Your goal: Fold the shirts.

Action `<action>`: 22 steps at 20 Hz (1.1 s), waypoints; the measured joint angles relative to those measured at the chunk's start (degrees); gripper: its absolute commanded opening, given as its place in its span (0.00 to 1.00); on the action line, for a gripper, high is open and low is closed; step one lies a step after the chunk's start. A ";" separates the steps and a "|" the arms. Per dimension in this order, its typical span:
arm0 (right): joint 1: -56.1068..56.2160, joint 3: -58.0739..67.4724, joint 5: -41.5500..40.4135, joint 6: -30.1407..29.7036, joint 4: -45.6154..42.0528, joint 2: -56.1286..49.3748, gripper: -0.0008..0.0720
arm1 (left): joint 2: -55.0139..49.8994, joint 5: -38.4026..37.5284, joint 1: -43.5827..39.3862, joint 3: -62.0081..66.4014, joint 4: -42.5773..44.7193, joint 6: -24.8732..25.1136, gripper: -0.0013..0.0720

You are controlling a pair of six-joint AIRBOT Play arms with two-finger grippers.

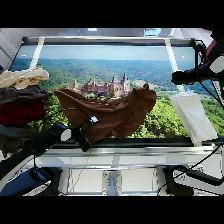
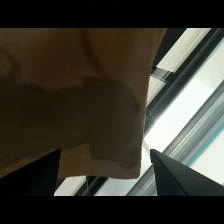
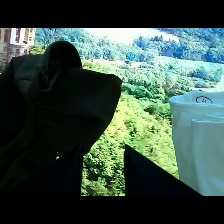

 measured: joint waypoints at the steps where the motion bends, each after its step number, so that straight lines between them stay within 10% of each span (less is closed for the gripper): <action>1: -0.02 0.00 0.00 -0.02 -0.02 0.00 0.45 | -0.46 0.55 -0.11 0.00 -0.02 -0.17 0.76; 19: -0.04 0.00 -0.17 -0.02 -0.20 0.00 0.45 | -4.42 2.91 -0.85 0.00 -2.71 0.02 0.68; 20: -0.04 0.00 -0.15 -0.02 -0.20 0.00 0.45 | -5.07 3.10 -1.29 0.04 -2.45 0.00 0.58; 22: -0.04 0.00 -0.17 -0.02 -0.22 0.00 0.44 | -6.16 4.09 -2.45 0.11 -0.85 -0.35 0.04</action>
